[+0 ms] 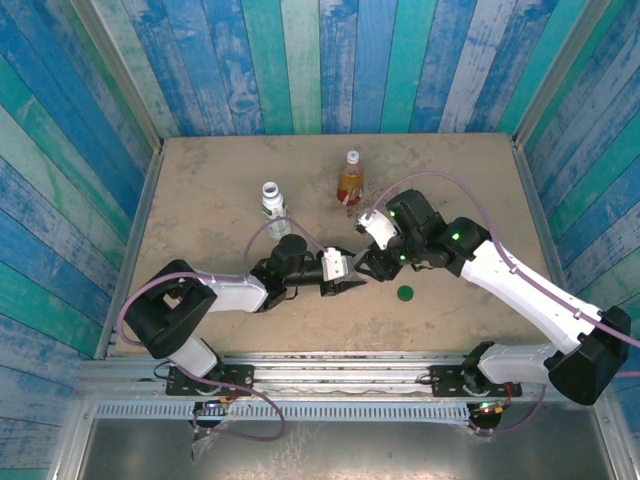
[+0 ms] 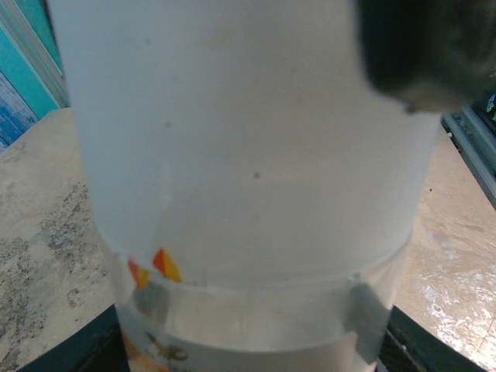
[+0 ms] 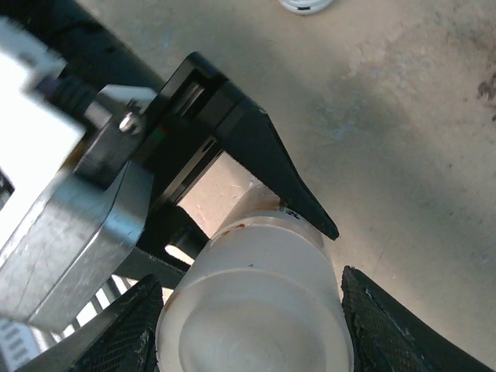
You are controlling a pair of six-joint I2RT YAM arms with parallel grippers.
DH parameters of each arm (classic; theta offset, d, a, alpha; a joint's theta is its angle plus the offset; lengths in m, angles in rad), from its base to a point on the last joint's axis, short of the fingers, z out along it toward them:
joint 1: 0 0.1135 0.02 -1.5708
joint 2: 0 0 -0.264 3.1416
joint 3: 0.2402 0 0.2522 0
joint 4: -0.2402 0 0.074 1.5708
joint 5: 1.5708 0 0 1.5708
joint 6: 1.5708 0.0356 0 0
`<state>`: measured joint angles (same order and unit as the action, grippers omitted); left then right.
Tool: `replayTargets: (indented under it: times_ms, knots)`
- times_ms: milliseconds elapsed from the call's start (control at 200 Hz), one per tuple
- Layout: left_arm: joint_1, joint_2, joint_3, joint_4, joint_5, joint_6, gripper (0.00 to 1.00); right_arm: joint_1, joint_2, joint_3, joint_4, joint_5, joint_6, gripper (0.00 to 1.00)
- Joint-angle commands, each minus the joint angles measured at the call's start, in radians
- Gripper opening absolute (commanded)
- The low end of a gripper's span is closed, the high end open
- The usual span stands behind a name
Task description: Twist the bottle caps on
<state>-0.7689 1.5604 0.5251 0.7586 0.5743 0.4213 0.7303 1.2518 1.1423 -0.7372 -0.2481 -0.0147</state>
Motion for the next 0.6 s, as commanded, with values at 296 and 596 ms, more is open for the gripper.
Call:
replayTargets:
  times_ms: [296, 596]
  knots:
    - [0.029, 0.003, -0.027, 0.237, -0.021, -0.129, 0.59, -0.007, -0.325, -0.277, 0.459, 0.031, -0.051, 0.89]
    - [0.066, 0.046, -0.026, 0.387, 0.099, -0.272, 0.6, -0.009, -0.403, -0.44, 0.623, -0.053, -0.097, 0.94]
